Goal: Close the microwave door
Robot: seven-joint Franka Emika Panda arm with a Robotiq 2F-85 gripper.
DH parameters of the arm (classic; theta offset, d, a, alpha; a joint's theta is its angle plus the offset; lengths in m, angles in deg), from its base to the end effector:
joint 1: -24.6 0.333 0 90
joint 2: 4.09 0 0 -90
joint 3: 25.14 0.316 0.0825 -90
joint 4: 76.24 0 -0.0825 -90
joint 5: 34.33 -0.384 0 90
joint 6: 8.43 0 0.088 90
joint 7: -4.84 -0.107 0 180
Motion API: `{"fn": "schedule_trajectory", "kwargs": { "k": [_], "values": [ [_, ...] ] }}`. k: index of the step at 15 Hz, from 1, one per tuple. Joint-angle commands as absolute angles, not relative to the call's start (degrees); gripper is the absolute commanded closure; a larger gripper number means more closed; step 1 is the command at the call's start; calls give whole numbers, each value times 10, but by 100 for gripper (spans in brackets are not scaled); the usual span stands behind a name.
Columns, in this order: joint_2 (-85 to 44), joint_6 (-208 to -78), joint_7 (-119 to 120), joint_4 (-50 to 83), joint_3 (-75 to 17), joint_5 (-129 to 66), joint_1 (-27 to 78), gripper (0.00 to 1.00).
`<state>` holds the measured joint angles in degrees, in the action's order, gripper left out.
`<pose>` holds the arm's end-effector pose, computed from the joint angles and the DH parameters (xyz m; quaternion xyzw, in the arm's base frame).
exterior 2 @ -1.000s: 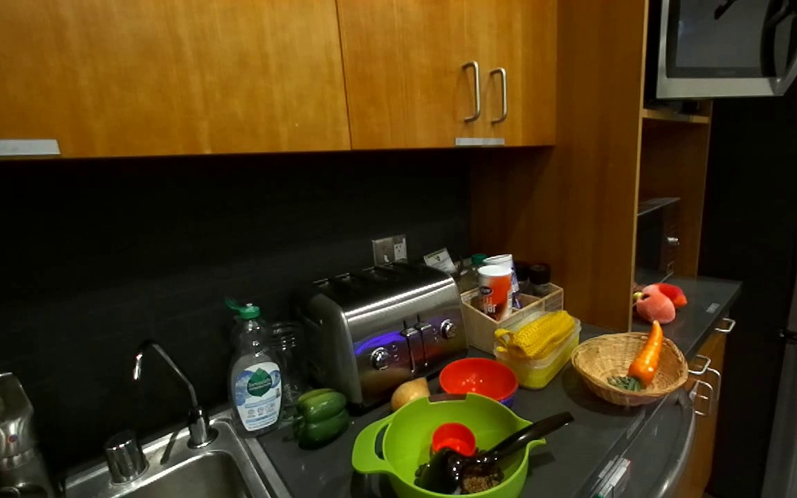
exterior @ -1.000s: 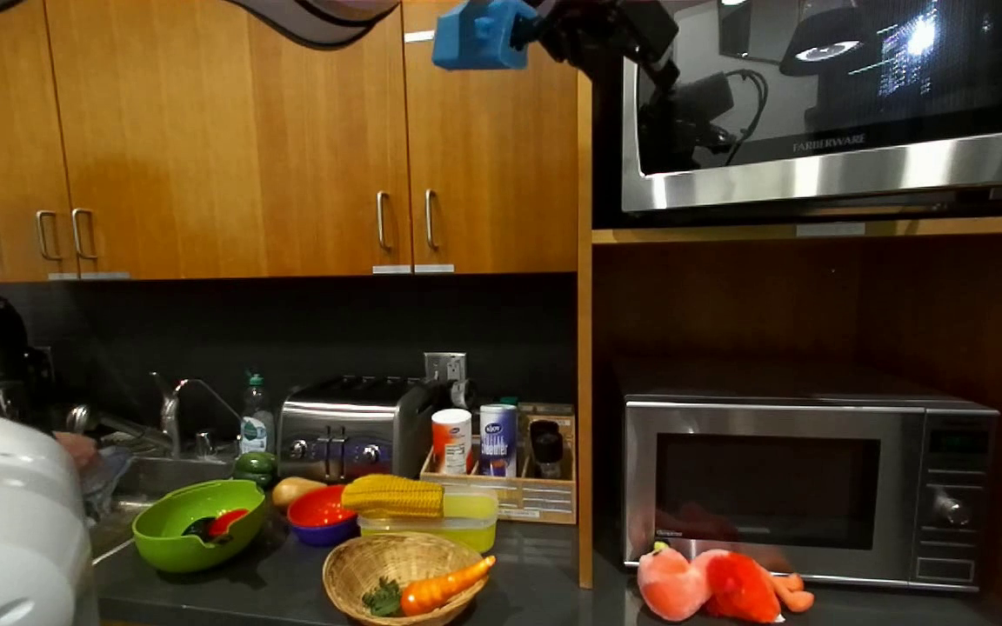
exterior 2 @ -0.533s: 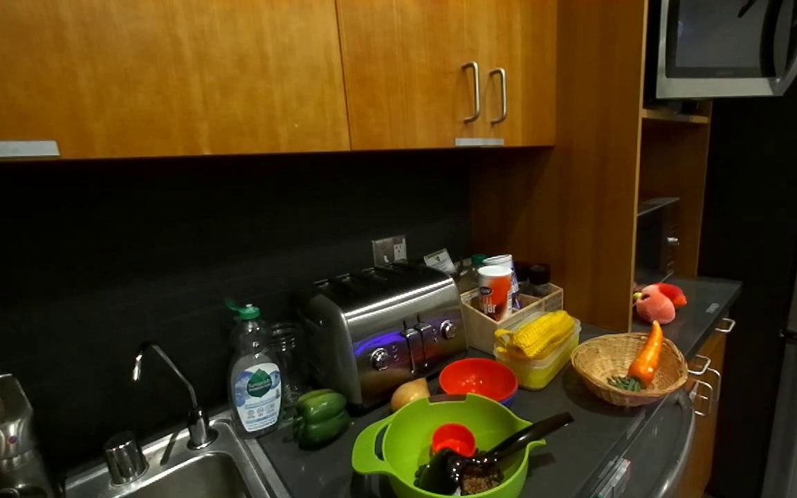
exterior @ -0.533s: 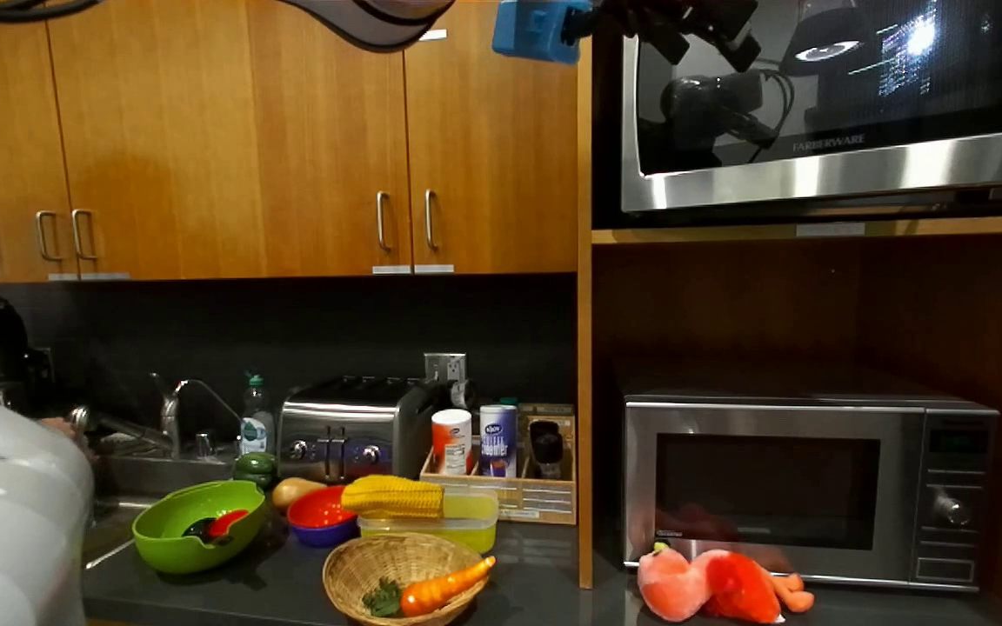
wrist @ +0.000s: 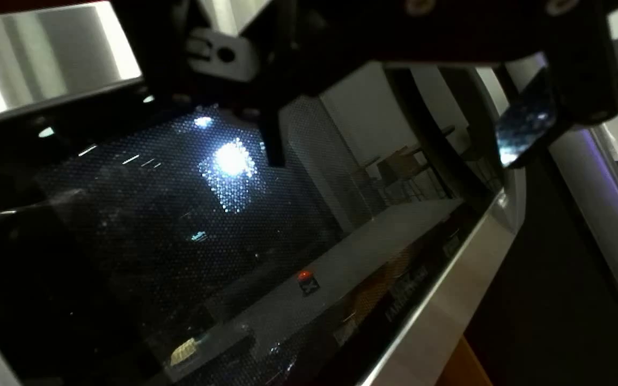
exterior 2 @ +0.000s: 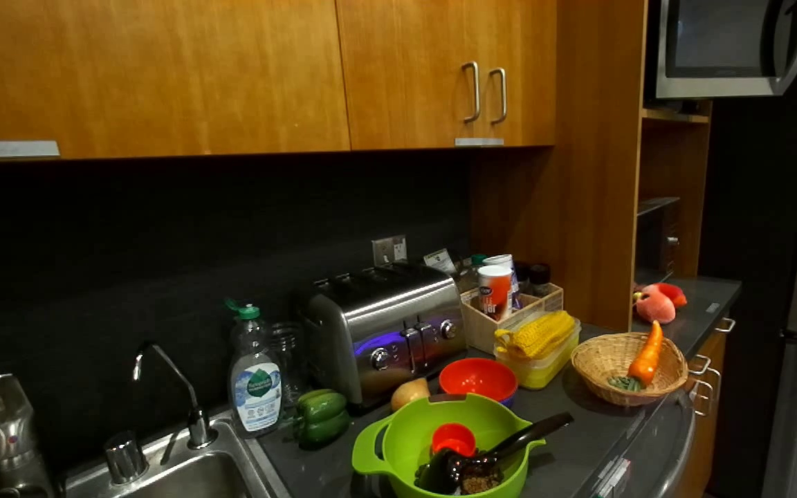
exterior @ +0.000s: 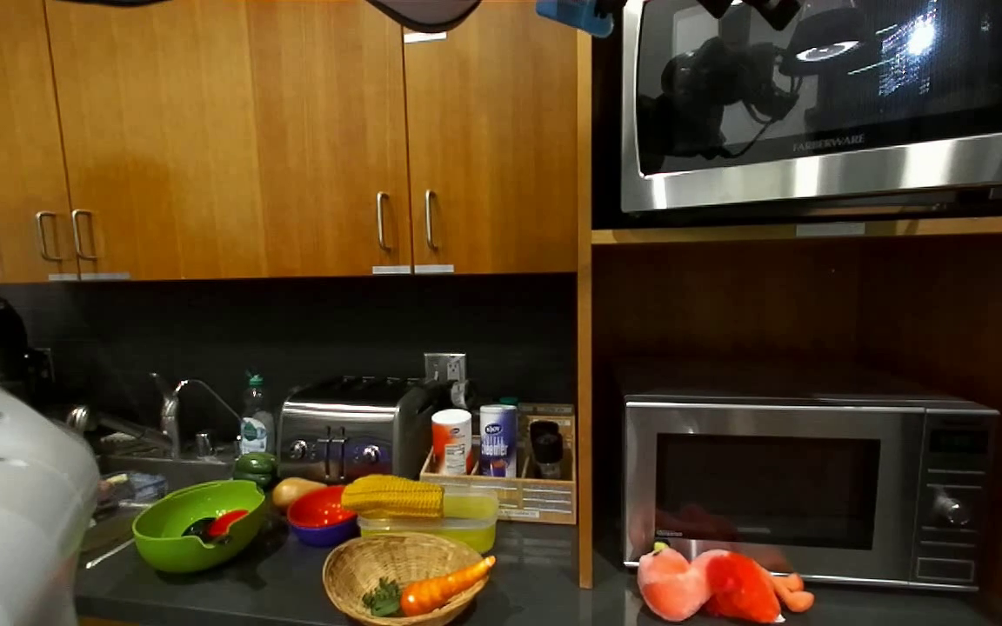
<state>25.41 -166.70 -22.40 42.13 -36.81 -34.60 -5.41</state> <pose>0.3023 -0.3140 0.7774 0.6686 -0.4817 0.5661 0.0209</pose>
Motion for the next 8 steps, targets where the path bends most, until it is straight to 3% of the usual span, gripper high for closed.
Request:
{"fn": "schedule_trajectory", "kwargs": {
  "k": [1,8],
  "values": [
    [194,-1647,-275,348,-338,-340,-83,0],
    [137,-1598,-291,280,-345,-341,-49,0]
  ]
}}
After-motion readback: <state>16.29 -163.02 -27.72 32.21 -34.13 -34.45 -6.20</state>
